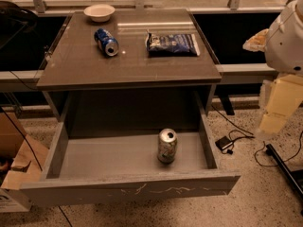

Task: Pick 7up can from top drawer and place on counter

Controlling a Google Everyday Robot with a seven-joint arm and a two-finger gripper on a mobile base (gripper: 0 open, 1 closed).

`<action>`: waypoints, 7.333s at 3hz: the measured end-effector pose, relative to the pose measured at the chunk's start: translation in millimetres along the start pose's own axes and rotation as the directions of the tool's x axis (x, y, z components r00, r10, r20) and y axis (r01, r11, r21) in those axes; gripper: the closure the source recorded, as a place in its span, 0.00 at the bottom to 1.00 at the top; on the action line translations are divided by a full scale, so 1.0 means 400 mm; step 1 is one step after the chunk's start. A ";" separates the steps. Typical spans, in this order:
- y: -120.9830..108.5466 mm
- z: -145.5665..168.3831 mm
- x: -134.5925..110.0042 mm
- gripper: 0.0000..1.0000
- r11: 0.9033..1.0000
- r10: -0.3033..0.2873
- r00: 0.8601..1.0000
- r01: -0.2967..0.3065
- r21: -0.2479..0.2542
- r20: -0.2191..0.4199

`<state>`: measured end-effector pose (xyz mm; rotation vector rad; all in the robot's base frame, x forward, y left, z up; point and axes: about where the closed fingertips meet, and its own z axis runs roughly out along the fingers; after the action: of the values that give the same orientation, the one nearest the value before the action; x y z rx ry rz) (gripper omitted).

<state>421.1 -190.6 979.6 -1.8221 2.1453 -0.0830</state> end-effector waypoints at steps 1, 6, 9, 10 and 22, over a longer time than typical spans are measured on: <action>0.000 0.000 0.000 0.00 1.000 0.000 1.000 0.000 0.000 0.000; 0.030 0.298 -0.208 0.00 0.988 -0.035 0.921 0.091 -0.126 0.387; 0.026 0.503 -0.216 0.00 0.973 0.104 0.923 -0.017 -0.231 0.372; 0.010 0.606 -0.215 0.00 0.966 0.159 0.903 -0.059 -0.251 0.400; -0.536 0.232 -0.464 1.00 0.999 -0.016 0.677 0.041 -0.017 0.735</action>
Offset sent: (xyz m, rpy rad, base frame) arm 0.0012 0.0197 -0.0302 0.0523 0.0522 0.0239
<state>675.5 -34.5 983.8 -1.5170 1.5251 0.5940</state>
